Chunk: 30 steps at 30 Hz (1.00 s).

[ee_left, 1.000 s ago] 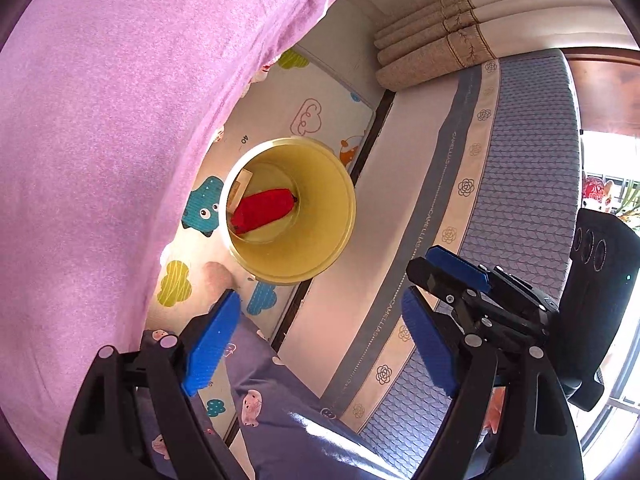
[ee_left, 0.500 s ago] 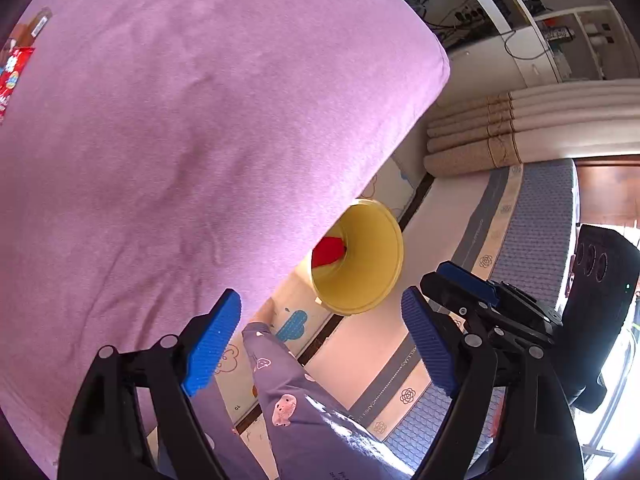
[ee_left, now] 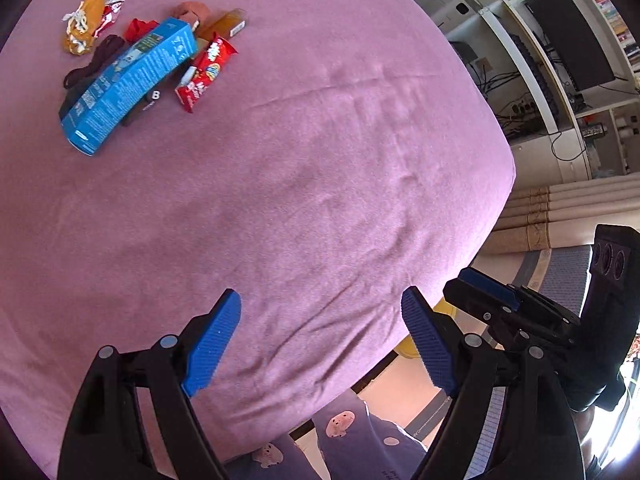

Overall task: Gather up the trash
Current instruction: 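Move both open tools back over the pile on the bed, then grasp the blue nasal-spray box with the left tool while the right tool grasps the red candy wrapper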

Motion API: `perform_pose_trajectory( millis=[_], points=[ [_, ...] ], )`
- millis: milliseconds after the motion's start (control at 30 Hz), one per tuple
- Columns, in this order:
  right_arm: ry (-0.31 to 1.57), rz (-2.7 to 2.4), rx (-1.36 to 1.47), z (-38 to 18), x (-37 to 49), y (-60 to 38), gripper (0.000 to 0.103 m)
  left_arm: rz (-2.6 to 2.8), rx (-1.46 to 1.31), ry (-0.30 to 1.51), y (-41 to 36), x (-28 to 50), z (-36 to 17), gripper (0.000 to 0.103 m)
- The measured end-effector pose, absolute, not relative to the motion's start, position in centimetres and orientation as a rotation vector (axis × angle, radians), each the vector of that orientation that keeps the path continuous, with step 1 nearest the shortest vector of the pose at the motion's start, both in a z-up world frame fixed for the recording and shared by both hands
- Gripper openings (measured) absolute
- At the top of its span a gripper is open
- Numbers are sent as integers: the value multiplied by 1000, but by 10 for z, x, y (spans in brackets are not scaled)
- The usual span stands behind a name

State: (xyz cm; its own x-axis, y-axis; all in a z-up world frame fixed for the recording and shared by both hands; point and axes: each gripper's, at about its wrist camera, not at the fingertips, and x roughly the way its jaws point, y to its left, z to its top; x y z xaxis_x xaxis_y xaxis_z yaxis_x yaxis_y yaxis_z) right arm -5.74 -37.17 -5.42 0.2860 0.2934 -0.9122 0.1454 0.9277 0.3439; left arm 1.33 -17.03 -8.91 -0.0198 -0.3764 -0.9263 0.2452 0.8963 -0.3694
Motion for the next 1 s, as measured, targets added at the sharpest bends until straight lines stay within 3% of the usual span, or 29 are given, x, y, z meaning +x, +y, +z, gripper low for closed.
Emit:
perform_pose_trajectory(
  millis=[200,300,1000],
  points=[
    [1277,117,352,-53,-14,-319,46,-435,-134,1476,-106,58,-86,85],
    [1269,123,357,-53,7,-304,56,-409,-118,1469,-85,81,-88,86],
    [1383,178,469,-116,149,-280,58,-409,85,1523,-72,223,-158,88]
  ],
)
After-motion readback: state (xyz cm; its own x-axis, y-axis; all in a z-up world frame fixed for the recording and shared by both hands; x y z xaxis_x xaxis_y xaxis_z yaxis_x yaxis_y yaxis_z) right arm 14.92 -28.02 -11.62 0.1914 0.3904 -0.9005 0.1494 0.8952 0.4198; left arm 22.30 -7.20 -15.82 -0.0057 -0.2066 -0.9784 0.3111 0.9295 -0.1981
